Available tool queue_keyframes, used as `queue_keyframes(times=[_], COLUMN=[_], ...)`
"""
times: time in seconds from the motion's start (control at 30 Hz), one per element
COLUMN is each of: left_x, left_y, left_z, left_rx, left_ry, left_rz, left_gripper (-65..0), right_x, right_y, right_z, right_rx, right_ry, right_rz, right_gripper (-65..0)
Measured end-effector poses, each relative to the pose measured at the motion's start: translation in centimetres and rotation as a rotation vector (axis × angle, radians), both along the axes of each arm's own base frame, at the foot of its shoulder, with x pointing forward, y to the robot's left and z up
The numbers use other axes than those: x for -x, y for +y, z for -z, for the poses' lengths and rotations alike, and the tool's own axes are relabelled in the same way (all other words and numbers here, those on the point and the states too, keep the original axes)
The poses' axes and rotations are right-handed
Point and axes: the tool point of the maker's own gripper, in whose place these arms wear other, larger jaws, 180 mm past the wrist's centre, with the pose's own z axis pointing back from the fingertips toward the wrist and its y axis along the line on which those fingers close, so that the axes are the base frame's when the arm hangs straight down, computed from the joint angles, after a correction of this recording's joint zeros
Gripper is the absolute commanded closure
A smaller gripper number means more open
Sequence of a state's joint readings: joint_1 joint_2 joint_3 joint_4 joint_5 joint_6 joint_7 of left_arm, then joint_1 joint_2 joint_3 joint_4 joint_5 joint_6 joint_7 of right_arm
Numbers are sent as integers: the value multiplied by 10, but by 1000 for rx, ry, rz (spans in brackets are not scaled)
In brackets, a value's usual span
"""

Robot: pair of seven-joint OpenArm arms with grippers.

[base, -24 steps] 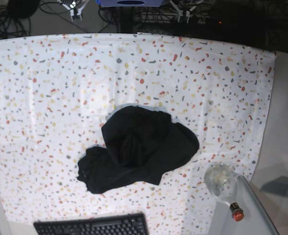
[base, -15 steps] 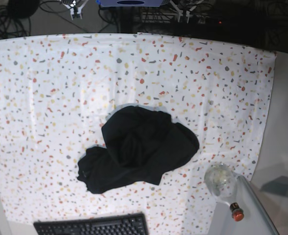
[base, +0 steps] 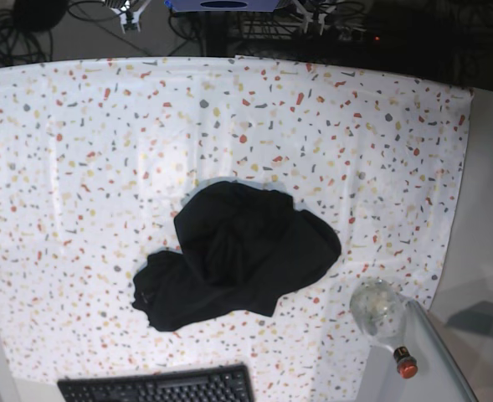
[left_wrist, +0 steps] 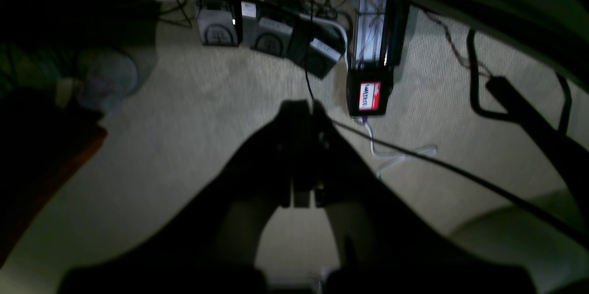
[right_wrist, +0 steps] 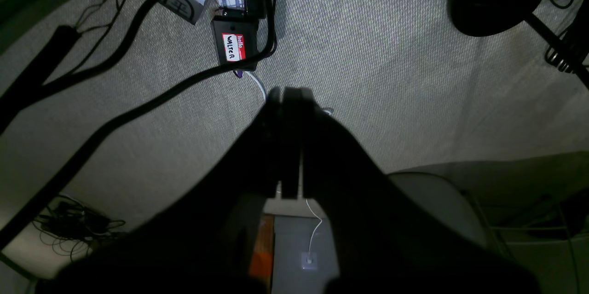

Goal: Layout the t-shirt on the table in an organized manner, then fold the t-shirt properly

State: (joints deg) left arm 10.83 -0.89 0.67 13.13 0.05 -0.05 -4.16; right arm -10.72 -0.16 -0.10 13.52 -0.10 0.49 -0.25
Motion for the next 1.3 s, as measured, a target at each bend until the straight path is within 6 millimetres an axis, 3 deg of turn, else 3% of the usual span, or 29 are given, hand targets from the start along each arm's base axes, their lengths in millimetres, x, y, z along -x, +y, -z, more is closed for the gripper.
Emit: queue_keyframes(times=[0.2,0.53,0.7,0.87,0.97,1.03,1.13,1.3], left_x=[0,1,3,18,30,26,15,5], left_y=[23,23,23,23,41,54,61,43], left_z=[-1,-1,-2,-16,-32,-43,-56,-86], left_rx=[-42,-37,-37,-29,-57,-74,-92,-36], left_ry=[-3,-1,-1,-63,-94,-137,-195,-290], left_rz=[6,7,6,18,37,59,71,52], left_gripper=[0,0,0,0,0,0,0,0], right_x=[3,-2,11,26,42,48,32,-4], right_y=[0,0,0,1,1,-1,-1,-1], right_z=[0,0,-2,-13,-28,-39,-56,-91], right_rx=[0,0,0,-2,-1,9,9,13], right_ry=[5,-3,6,-48,-50,-31,-89,-184], right_rz=[0,0,3,-1,-1,-1,-1,2], right_gripper=[0,0,0,0,0,0,0,0])
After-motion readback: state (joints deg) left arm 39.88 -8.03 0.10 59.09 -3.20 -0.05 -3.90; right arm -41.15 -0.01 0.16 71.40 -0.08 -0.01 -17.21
